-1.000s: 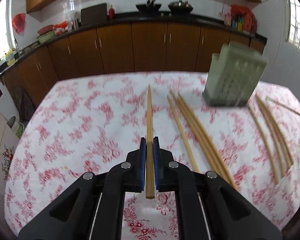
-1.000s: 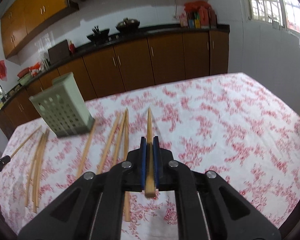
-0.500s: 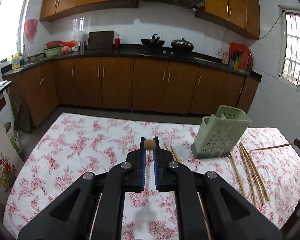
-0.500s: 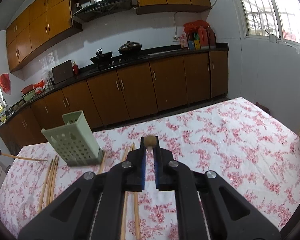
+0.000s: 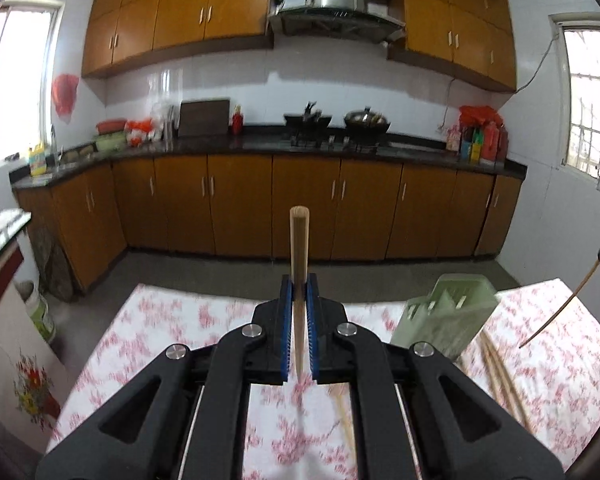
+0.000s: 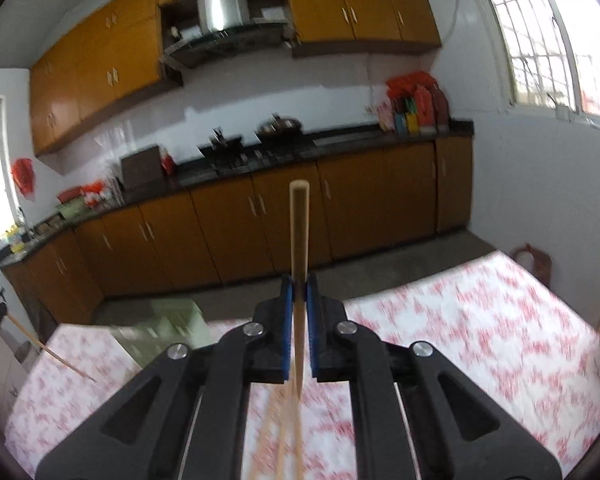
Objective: Organize utensils
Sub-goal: 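Lift the held chopsticks with both grippers and carry them above the green holder, then open both grippers to drop the chopsticks into the green holder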
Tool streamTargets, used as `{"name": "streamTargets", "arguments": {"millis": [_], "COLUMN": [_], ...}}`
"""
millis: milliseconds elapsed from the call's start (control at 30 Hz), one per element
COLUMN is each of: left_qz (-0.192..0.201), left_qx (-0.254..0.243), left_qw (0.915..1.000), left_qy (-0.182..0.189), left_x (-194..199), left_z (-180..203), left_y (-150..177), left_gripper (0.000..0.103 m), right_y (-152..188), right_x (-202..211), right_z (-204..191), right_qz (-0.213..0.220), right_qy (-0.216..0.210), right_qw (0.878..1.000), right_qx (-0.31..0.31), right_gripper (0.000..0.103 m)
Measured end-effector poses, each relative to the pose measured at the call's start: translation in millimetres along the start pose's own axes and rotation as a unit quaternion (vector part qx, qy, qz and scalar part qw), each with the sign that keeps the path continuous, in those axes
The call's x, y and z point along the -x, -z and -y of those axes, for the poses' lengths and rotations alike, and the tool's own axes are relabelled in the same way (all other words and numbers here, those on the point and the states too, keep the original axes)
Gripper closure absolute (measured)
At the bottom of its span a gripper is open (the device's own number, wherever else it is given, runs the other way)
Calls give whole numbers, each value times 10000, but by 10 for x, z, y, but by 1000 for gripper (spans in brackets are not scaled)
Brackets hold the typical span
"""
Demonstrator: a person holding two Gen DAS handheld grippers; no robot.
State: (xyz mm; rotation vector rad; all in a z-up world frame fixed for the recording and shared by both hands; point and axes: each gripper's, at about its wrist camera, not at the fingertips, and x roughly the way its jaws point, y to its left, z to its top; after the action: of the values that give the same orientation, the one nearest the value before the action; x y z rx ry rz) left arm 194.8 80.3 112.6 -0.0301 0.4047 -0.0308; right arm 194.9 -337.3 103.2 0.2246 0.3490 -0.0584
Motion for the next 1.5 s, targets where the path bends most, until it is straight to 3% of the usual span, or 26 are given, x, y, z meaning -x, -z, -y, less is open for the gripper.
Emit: {"name": "streamTargets", "arguments": {"millis": [167,367,600,833,1133,1200,1233,1300,1367,1433,1500], "left_qz": [401,617,297,47,-414,-451,-448,-437,-394,-323,-228], "left_qx": [28,19,-87,-177,-182,-186,-181,-167,-131,-75,-41], "left_qw": [9989,9951,9939,9936,9935,9939,9939,9940,9948,9956,9961], "left_qy": [258,776,1061,1113,1044,985,993,986,931,881,851], "left_x": [141,163,-182,-352,-592,-589,-574,-542,-480,-415,-334], "left_z": [190,607,1026,1169,1200,1188,1172,1139,1088,1062,1017], "left_y": [-460,-831,-724,-562,-375,-364,-371,-396,-426,-457,-477], "left_gripper": [95,95,96,96,95,95,95,94,87,67,66], "right_y": [-531,-820,-638,-345,-127,-113,-116,-128,-134,-160,-187], "right_x": [220,177,-151,-486,-625,-606,-593,-545,-502,-429,-337], "right_z": [-305,-657,-920,-917,-996,-981,-968,-920,-885,-853,-805], "right_qz": [510,600,403,65,-167,-185,-182,-122,-98,-51,20], "right_qy": [-522,-1058,-1161,-1082,-1033,-1030,-1012,-965,-942,-897,-850], "right_qw": [9973,9926,9923,9939,9941,9942,9944,9951,9954,9959,9963], "right_qx": [8,25,144,182,280,261,240,186,148,111,98], "right_gripper": [95,95,95,95,93,84,74,69,67,65,62]}}
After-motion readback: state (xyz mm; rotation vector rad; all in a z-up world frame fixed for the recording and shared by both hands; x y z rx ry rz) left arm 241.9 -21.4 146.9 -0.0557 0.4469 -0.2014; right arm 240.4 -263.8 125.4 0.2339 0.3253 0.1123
